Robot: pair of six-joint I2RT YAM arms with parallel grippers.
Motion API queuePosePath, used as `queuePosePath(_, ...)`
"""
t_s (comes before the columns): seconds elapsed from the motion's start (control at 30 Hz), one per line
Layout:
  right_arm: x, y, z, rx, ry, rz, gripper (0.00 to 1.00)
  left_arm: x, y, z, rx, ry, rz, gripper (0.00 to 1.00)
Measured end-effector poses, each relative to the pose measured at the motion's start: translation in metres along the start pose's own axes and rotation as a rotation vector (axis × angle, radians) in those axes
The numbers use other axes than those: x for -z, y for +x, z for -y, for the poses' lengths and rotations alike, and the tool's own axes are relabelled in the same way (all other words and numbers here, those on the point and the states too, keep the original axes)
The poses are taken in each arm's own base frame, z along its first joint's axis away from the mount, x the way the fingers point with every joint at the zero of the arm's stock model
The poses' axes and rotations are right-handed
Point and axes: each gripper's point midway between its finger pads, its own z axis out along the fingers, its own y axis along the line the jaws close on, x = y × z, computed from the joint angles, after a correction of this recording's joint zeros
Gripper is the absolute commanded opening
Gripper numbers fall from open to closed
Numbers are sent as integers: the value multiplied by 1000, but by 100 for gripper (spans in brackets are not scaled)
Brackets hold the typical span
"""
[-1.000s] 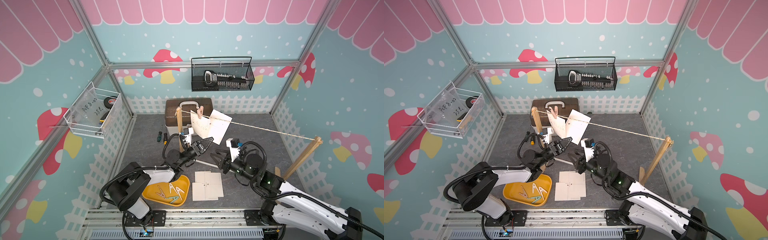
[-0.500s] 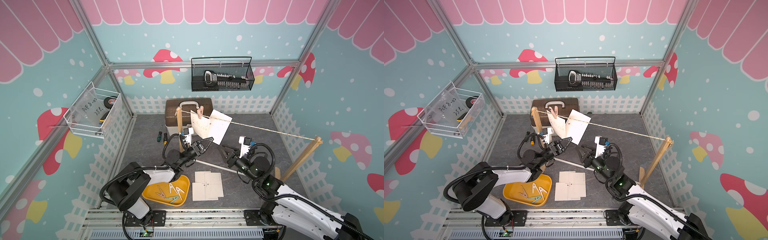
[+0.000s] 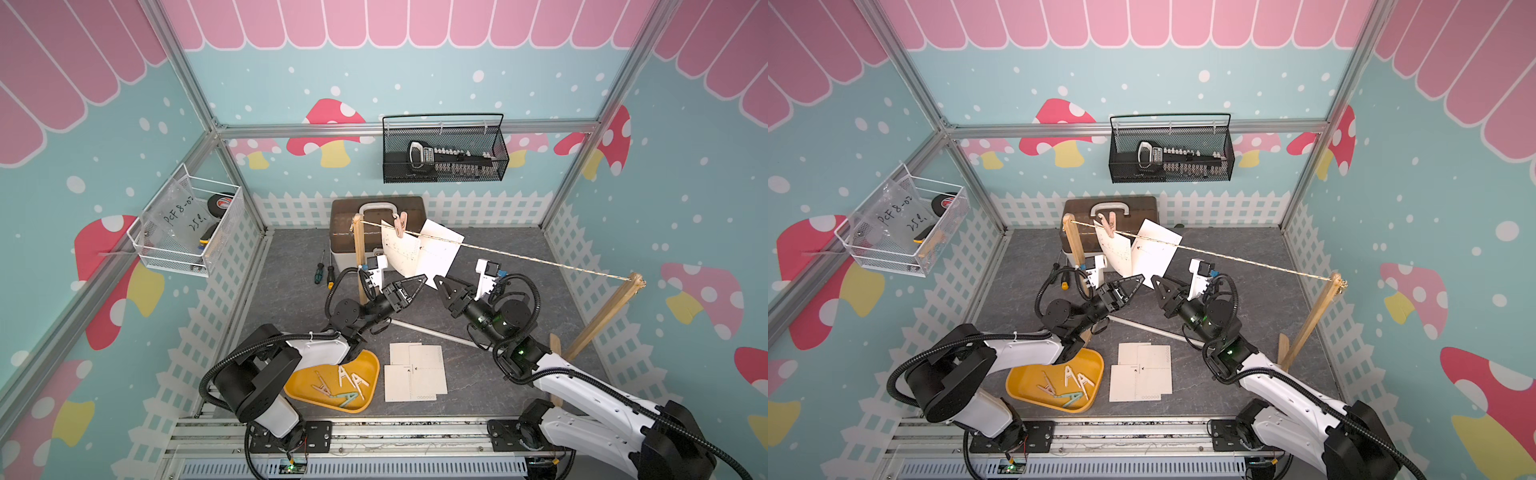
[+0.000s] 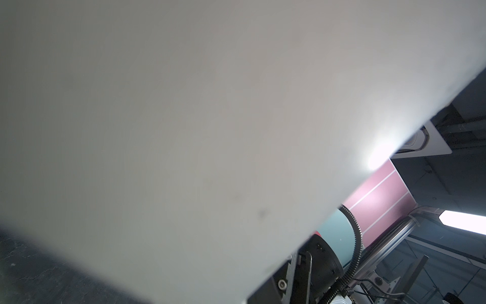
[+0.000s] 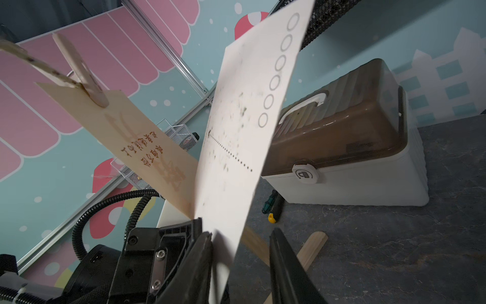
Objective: Remove the postcards from the strings
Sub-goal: Place the postcard on the postcard.
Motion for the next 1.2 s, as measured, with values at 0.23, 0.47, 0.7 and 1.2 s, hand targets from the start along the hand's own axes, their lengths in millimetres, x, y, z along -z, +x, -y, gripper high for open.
queuePosePath(0.23, -5, -14, -14, 4, -51, 27, 20, 0, 0, 0, 0, 1, 0, 0)
queuePosePath(0.47, -7, -12, -13, 5, -57, 17, 3, 0, 0, 0, 0, 0, 0, 0)
queuePosePath(0.7, -7, -13, -15, 6, -67, 20, 0, 0, 0, 0, 7, 0, 0, 30)
queuePosePath(1.2, -4, -13, -8, 23, -21, 16, 0, 4, 4, -5, 26, -16, -8, 86)
